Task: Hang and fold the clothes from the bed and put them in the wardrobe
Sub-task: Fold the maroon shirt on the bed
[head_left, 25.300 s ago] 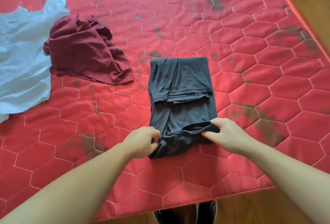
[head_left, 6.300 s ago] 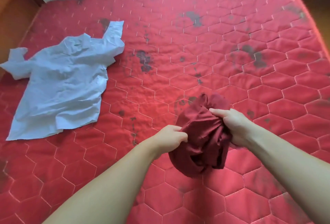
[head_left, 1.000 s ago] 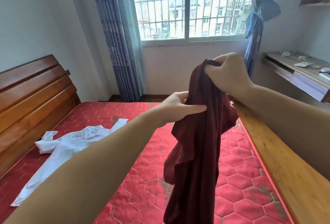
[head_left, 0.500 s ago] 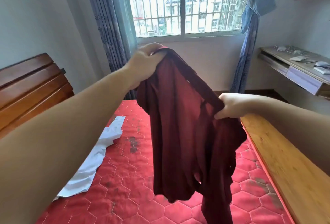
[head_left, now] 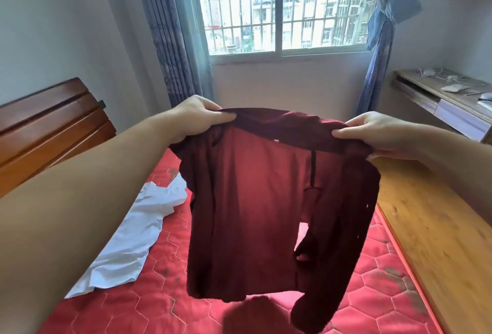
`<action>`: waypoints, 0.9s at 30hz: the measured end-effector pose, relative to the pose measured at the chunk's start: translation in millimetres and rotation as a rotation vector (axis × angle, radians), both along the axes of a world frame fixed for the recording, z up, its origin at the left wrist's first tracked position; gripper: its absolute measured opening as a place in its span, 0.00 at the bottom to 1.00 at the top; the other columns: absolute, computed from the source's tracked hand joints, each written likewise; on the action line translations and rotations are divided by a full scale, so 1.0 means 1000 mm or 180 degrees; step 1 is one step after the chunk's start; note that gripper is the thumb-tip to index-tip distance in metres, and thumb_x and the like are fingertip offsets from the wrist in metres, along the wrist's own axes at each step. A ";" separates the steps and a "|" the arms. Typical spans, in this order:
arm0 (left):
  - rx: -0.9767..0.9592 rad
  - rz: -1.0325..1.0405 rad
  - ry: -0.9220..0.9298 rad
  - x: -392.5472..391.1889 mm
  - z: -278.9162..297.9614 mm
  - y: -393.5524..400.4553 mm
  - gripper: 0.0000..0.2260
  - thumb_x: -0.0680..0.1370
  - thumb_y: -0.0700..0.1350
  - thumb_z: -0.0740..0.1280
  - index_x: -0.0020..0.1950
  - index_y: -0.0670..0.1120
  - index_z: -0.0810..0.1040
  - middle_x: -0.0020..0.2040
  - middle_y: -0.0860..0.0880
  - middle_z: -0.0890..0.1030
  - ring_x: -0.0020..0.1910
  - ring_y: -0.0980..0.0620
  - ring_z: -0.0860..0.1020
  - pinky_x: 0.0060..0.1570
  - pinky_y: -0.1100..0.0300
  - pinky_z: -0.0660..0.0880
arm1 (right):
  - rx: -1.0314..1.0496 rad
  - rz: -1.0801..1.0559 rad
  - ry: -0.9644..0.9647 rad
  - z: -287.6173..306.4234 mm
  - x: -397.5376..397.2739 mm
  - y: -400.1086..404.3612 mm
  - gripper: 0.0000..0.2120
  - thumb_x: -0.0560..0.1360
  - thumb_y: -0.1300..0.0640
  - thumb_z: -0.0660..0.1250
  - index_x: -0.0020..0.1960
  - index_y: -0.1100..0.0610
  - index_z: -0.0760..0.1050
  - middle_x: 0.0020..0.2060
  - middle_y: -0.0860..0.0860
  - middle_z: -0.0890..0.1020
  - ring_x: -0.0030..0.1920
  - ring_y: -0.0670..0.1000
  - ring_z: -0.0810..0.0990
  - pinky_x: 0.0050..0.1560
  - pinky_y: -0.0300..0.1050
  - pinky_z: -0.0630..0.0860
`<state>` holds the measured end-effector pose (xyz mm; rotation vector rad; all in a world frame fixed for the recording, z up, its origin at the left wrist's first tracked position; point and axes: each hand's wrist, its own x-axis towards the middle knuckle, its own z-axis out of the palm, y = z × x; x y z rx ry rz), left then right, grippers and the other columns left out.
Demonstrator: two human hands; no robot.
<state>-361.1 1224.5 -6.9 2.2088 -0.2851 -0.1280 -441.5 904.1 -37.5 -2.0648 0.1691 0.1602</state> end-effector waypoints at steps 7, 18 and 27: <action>-0.1778 -0.0255 0.1165 -0.001 -0.005 -0.035 0.07 0.77 0.41 0.65 0.44 0.41 0.82 0.37 0.44 0.84 0.34 0.49 0.81 0.47 0.56 0.77 | 0.0398 -0.0294 -0.0506 0.018 -0.012 0.054 0.08 0.72 0.56 0.74 0.41 0.62 0.83 0.32 0.56 0.83 0.29 0.51 0.80 0.35 0.42 0.79; -0.2093 -0.1094 0.1240 -0.015 -0.013 -0.064 0.18 0.74 0.27 0.57 0.53 0.41 0.81 0.45 0.41 0.82 0.40 0.45 0.82 0.48 0.52 0.79 | -0.0130 0.0457 -0.2378 0.038 -0.037 0.085 0.09 0.73 0.65 0.69 0.34 0.65 0.83 0.47 0.52 0.86 0.53 0.47 0.83 0.55 0.48 0.78; -0.2280 -0.0697 0.1099 -0.008 -0.021 -0.077 0.10 0.77 0.34 0.66 0.57 0.39 0.82 0.49 0.41 0.84 0.41 0.47 0.83 0.45 0.56 0.82 | 0.1773 0.0712 -0.0521 0.025 -0.021 0.063 0.17 0.72 0.58 0.56 0.45 0.66 0.82 0.41 0.62 0.83 0.43 0.59 0.79 0.46 0.49 0.75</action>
